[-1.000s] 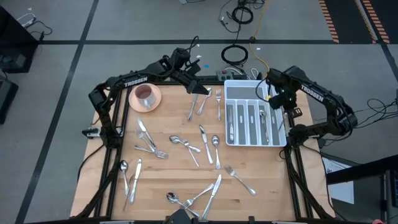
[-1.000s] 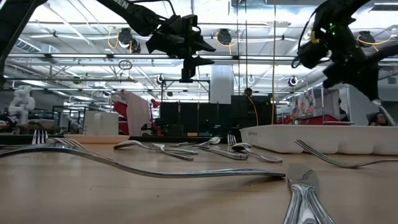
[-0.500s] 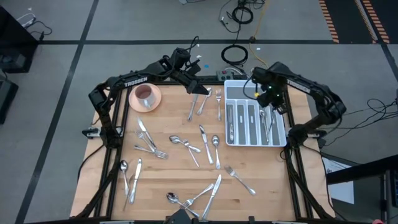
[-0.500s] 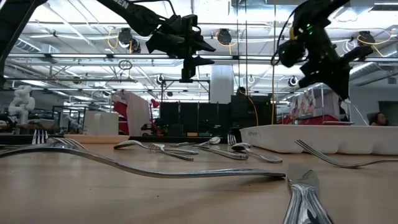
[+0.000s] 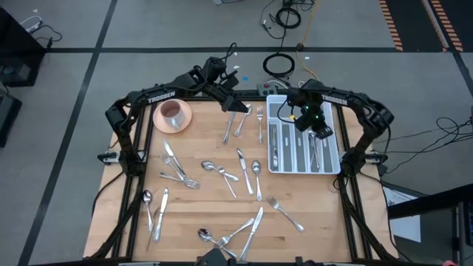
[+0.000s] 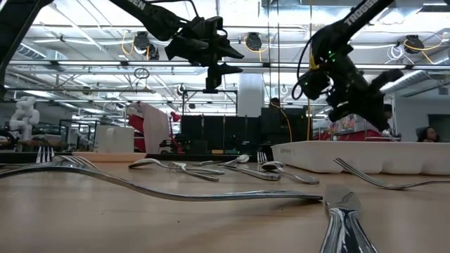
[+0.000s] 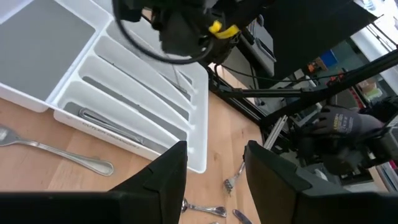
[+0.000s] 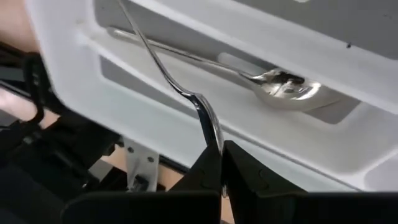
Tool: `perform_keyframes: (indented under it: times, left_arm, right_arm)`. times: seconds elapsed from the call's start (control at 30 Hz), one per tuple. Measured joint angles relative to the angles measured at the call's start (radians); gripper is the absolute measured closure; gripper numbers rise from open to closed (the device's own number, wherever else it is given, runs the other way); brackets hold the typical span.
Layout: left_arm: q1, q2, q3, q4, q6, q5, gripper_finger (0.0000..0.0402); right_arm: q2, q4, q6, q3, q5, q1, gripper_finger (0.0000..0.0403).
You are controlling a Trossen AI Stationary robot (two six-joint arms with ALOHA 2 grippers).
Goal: Sort silverware
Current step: Put the silver spoon into the silverware rack, then put the silver fork into the silverware rack
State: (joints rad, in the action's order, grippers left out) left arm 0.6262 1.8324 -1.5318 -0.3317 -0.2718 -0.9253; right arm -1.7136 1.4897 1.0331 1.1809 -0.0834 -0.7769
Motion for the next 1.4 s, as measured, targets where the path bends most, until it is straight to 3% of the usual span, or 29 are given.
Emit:
perform_keyframes:
  times: [0.63, 1.07, 1.4]
  left_arm:
    - [0.0, 0.0, 0.0, 0.0, 0.0, 0.021, 0.0238]
    - [0.0, 0.0, 0.0, 0.0, 0.0, 0.04, 0.0238]
    - [0.0, 0.0, 0.0, 0.008, -0.009, 0.042, 0.0238]
  right_arm:
    - [-0.046, -0.165, -0.095, -0.072, -0.014, 0.001, 0.0398]
    - [-0.047, -0.213, -0.241, -0.071, -0.084, 0.0, 0.0302]
    - [-0.047, -0.295, -0.407, -0.021, -0.081, 0.0, 0.0282]
